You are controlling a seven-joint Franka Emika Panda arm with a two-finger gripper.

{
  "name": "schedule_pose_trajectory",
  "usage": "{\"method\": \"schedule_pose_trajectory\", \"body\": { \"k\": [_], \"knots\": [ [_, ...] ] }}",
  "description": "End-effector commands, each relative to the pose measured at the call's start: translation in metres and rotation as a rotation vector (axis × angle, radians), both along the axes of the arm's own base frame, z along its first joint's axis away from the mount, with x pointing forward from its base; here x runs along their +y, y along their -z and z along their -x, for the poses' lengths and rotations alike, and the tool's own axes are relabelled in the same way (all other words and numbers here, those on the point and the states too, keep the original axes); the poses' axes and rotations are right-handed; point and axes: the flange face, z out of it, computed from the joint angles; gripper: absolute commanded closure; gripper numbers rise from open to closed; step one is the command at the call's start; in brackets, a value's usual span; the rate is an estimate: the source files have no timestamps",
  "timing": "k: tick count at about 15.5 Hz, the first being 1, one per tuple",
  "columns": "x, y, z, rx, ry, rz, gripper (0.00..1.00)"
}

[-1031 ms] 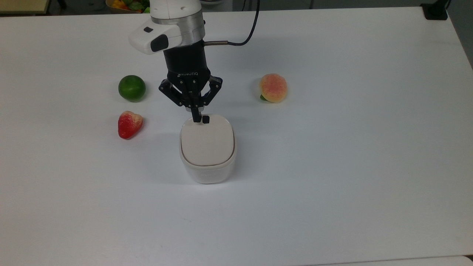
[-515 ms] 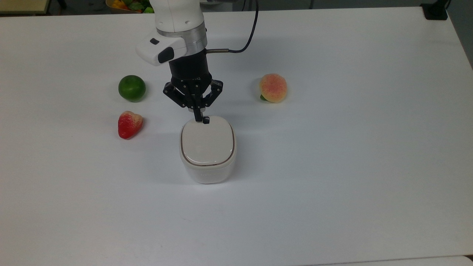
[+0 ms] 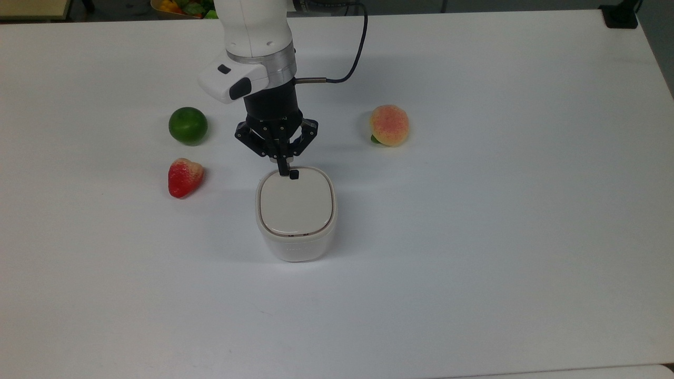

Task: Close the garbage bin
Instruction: 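Press the gripper down on the closed lid to seat it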

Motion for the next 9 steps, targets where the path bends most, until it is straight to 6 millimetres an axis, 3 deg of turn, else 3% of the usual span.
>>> {"method": "schedule_pose_trajectory", "body": {
  "k": [1,9],
  "knots": [
    [0.004,0.008,-0.001,0.001,-0.029,0.027,1.0],
    [0.008,0.023,-0.004,0.012,-0.047,0.048,1.0]
  ]
}}
